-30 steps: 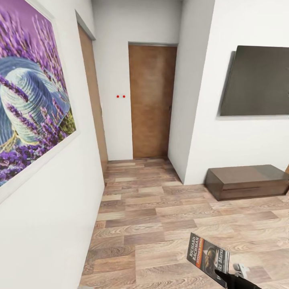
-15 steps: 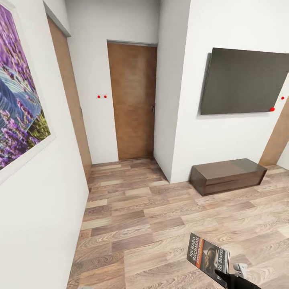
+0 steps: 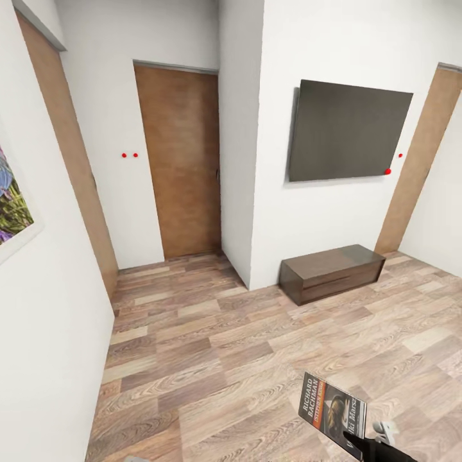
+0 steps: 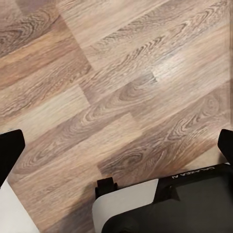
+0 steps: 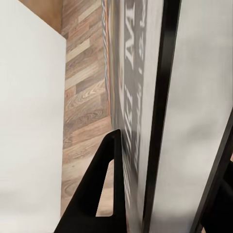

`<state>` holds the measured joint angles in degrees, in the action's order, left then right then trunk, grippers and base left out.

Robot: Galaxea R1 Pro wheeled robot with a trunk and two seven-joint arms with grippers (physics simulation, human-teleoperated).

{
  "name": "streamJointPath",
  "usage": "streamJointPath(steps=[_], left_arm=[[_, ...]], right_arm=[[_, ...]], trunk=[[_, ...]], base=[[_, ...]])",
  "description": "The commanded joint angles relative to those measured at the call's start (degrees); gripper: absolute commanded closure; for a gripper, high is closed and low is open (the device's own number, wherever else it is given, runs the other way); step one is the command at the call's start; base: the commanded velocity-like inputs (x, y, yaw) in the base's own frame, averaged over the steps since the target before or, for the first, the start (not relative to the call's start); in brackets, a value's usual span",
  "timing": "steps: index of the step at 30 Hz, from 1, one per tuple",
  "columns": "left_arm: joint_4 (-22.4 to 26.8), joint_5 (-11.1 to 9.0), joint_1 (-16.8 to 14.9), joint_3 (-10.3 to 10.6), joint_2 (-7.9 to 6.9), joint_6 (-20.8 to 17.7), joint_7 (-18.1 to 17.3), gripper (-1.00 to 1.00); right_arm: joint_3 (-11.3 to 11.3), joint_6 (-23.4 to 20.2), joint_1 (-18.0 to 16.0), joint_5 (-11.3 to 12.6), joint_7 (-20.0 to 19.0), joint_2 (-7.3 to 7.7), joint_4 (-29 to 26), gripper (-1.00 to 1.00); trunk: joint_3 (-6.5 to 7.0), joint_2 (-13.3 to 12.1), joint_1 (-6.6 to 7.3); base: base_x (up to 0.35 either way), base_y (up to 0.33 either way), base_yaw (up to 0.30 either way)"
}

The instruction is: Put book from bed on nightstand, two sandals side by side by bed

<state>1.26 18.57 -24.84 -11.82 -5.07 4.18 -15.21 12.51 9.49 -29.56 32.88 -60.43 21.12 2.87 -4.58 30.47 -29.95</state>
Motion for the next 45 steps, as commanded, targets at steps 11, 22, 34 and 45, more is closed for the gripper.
streamJointPath(steps=[11, 22, 34, 45], left_arm=[[0.0, 0.6, 0.0, -0.3, 0.01, 0.2, -0.2, -1.0], [0.0, 0.6, 0.0, -0.3, 0.05, 0.2, -0.2, -1.0], [0.0, 0.6, 0.0, -0.3, 0.06, 0.2, -0.2, -1.0], [0.0, 0.6, 0.0, -0.3, 0.06, 0.2, -0.2, -1.0]], right_arm=[[0.2, 0.4, -0.1, 0.4, 0.0, -0.03, 0.3, 1.0], [0.2, 0.4, -0.1, 0.3, 0.1, -0.03, 0.3, 1.0], [0.2, 0.4, -0.1, 0.3, 0.1, -0.03, 0.3, 1.0], [0.2, 0.4, -0.1, 0.3, 0.1, -0.03, 0.3, 1.0]], trunk=[[-0.11, 0.1, -0.03], [-0.11, 0.1, -0.03], [-0.11, 0.1, -0.03], [-0.11, 0.1, -0.03]], base=[[0.0, 0.0, -0.265], [0.21, 0.0, -0.02], [0.329, 0.0, 0.0], [0.33, 0.0, -0.043]])
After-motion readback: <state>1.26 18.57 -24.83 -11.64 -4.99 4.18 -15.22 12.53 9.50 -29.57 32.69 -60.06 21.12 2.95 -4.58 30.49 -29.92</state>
